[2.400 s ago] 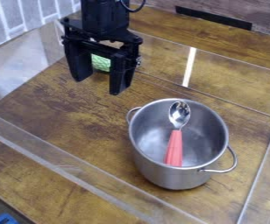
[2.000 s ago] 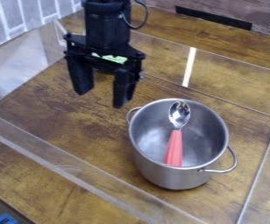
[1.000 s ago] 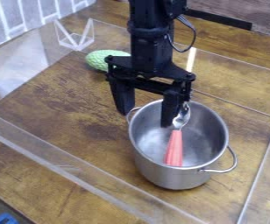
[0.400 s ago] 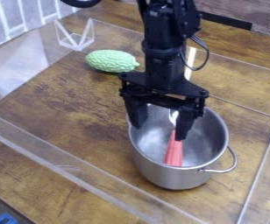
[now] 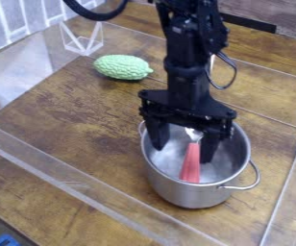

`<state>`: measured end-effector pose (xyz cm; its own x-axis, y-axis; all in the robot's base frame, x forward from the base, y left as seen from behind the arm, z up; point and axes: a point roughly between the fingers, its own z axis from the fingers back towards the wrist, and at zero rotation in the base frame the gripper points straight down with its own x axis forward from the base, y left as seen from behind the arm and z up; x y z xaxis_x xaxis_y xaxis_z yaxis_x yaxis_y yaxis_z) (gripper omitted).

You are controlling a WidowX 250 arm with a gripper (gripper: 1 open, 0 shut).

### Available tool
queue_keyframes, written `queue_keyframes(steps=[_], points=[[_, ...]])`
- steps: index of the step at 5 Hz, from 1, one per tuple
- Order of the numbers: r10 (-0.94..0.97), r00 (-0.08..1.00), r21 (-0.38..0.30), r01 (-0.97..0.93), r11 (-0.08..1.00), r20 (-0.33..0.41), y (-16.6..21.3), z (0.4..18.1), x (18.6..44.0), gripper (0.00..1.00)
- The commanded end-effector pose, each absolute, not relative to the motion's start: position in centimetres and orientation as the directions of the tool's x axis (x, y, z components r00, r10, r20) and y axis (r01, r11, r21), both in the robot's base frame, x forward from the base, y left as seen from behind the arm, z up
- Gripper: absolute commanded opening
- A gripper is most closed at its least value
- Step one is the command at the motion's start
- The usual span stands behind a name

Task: Move the pink spoon to the left

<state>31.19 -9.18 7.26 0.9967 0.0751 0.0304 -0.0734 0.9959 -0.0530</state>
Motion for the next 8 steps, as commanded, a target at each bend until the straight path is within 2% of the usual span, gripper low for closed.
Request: queue_keyframes(steps=[1,8], points=[[0.067,0.995,-0.069,-0.061,0.996,0.079,-9.8,7.7,31.7,1.0],[0.055,0.995,-0.058,-0.051,0.997,0.078,-9.9,4.8,32.2,1.0]])
